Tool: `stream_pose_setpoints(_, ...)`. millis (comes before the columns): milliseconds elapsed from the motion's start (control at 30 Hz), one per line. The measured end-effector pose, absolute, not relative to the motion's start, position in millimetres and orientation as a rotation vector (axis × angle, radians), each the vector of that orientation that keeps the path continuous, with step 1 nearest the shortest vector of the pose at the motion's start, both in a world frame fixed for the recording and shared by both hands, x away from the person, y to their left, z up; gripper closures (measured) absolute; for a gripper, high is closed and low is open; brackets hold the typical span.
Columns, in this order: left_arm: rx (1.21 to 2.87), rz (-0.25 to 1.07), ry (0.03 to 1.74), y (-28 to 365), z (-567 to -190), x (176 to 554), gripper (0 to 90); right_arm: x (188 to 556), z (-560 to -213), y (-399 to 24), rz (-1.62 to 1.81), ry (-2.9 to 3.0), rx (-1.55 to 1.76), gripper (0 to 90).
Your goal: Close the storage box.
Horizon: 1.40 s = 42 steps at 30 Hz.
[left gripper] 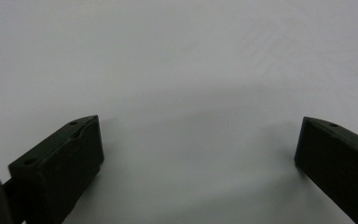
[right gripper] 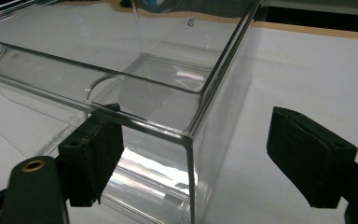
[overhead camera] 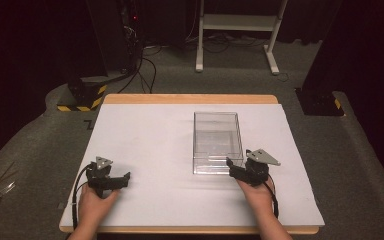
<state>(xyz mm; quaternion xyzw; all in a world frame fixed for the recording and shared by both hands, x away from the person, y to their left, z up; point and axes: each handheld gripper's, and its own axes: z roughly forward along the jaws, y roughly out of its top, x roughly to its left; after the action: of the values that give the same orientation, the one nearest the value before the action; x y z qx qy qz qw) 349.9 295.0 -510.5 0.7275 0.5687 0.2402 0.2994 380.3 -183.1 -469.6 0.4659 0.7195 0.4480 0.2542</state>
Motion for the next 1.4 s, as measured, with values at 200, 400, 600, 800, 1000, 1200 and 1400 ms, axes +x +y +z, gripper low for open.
stream_pose_setpoints(200, 1.932, 0.637, 1.51, 295, -510, 350, 1.3, 378, -468, -185, 1.223, 1.957, 1.258, 20.3)
stream_pose_setpoints(400, 1.932, 0.638, 1.51, 295, -510, 350, 1.3, 372, -467, -187, 1.229, 1.964, 1.257, 20.6)
stream_pose_setpoints(600, 1.932, 0.638, 1.51, 295, -511, 350, 1.3, 361, -465, -190, 1.24, 1.976, 1.241, 20.9)
stream_pose_setpoints(800, 1.931, 0.638, 1.51, 295, -511, 350, 1.3, 347, -463, -197, 1.264, 1.978, 1.23, 21.5)
stream_pose_setpoints(1000, 1.932, 0.638, 1.51, 295, -511, 350, 1.3, 335, -462, -210, 1.269, 1.975, 1.237, 22.1)
stream_pose_setpoints(1200, 1.931, 0.638, 1.51, 295, -511, 350, 1.3, 329, -464, -230, 1.228, 1.955, 1.263, 22.7)
stream_pose_setpoints(1400, 1.931, 0.638, 1.51, 295, -511, 350, 1.3, 327, -473, -257, 1.151, 1.925, 1.325, 23.3)
